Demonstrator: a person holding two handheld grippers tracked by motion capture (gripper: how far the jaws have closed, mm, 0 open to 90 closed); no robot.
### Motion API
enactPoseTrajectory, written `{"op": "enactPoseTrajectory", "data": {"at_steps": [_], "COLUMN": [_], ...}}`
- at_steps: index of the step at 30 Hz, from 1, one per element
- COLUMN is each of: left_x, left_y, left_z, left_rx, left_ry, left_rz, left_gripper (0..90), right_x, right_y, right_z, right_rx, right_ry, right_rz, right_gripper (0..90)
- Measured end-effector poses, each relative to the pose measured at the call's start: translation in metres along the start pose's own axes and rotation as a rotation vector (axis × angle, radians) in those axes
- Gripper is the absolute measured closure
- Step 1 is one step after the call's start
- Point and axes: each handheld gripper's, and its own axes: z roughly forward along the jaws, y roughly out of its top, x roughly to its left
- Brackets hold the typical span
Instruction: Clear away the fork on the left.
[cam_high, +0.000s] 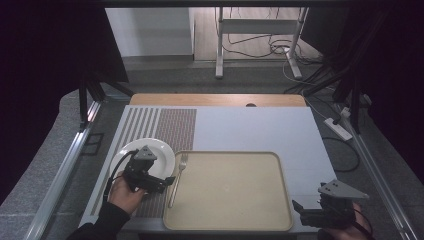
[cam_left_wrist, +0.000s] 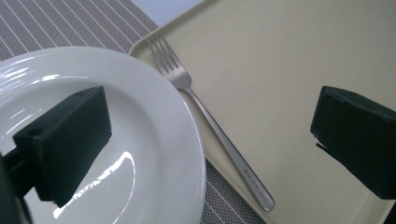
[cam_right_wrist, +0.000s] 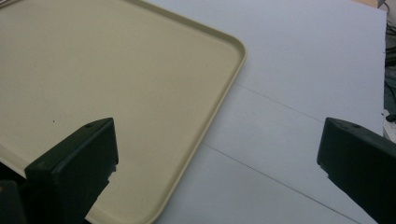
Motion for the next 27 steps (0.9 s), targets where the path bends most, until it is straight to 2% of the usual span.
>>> {"op": "enactPoseTrajectory", "data": {"at_steps": [17,27], "left_x": [0.011,0.014], "left_y": [-0.029,-0.047], "left_z": [-0.023,-0.037], "left_rx": [-0.055,-0.083], "left_ry": [0.004,-0.003], "left_rz": [-0.1,-0.136], "left_gripper": [0.0,0.0], "right_x": [0.001,0.001], "right_y": [0.0,0.0], "right_z": [0.0,0.001], "right_rx": [0.004,0.007], "right_ry": [-0.001,-0.001], "right_rz": [-0.01,-0.01], "right_gripper": [0.0,0.0]}}
